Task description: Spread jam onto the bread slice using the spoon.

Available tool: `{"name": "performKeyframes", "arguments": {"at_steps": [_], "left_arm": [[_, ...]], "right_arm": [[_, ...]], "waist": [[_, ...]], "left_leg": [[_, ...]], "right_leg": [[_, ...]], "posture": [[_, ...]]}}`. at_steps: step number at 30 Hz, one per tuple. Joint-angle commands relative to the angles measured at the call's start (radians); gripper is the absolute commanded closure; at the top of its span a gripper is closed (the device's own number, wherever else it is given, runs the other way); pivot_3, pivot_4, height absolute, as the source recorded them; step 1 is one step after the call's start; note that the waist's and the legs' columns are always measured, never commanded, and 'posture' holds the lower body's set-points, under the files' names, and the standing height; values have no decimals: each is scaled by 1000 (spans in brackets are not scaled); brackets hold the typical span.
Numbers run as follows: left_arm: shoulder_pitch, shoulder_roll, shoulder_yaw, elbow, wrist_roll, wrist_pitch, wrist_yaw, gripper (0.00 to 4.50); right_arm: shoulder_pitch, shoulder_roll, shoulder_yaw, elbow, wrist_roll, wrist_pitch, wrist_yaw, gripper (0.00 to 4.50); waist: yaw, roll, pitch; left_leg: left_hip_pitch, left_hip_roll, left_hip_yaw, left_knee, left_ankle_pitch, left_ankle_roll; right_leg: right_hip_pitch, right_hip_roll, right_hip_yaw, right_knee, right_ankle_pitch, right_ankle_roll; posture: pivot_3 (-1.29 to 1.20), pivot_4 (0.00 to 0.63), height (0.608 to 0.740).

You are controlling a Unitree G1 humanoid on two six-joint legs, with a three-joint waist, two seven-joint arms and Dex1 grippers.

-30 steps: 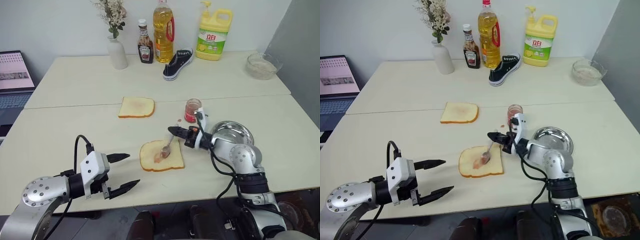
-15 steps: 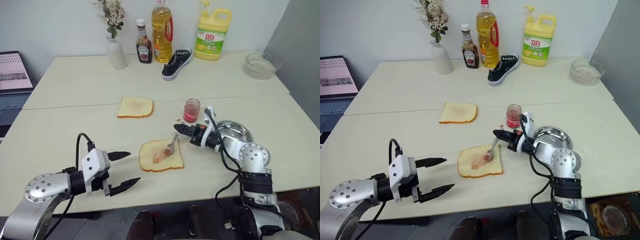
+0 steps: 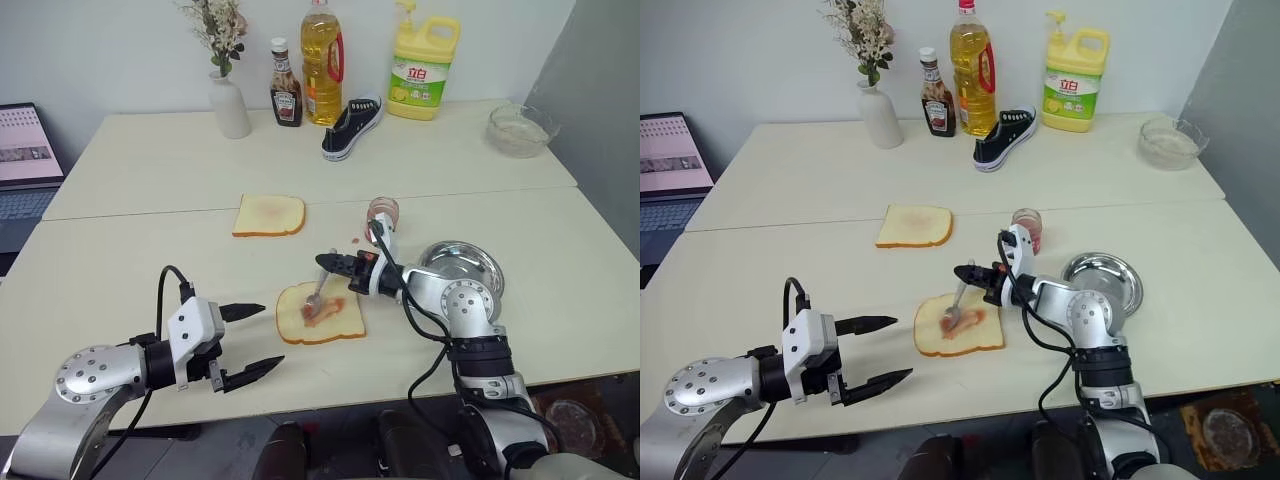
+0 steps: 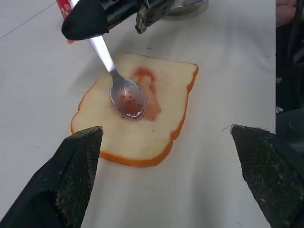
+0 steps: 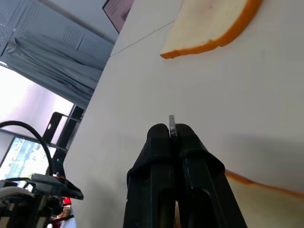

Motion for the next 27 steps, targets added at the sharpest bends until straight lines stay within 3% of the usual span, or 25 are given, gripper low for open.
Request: {"name": "performKeyframes", "arguments": {"at_steps": [1,9,17,21,27], "left_arm": [[-4,5,5,-29,-5,-8,8,0],[-36,-6,-25,-1,3,-23,2,0],[-127,5,-46,44,-8,-15,-12,0],[-285,55,-57,82,-52,65,-47,0],[-560,102,-170,79,-116,219,-119,0]], "right_arm": [[23,-54,-14,-59,-5,11,26,4472],[47,-111,-55,-91,6,33,28,4472],[-54,-14,-208,-177,162,107,-141,4472],[-131,21,-305,-236,282,127,-284,4472],[-89,-37,-398,-378,470,125,-495,4472]], "waist": [[0,0,0],[5,0,0],[2,0,0],[5,0,0],[12,0,0]], "left_leg": [[0,0,0,0,0,0],[0,0,0,1,0,0],[0,0,0,1,0,0],[-1,1,-2,1,0,0],[-3,-1,-2,1,0,0]], "right_leg": [[0,0,0,0,0,0],[1,0,0,0,-1,2],[0,1,0,1,-1,1],[0,1,-2,1,0,0],[0,1,-2,-1,0,1]], "posture": [[0,150,740],[0,150,740],[0,150,740],[0,150,740],[0,150,740]]}}
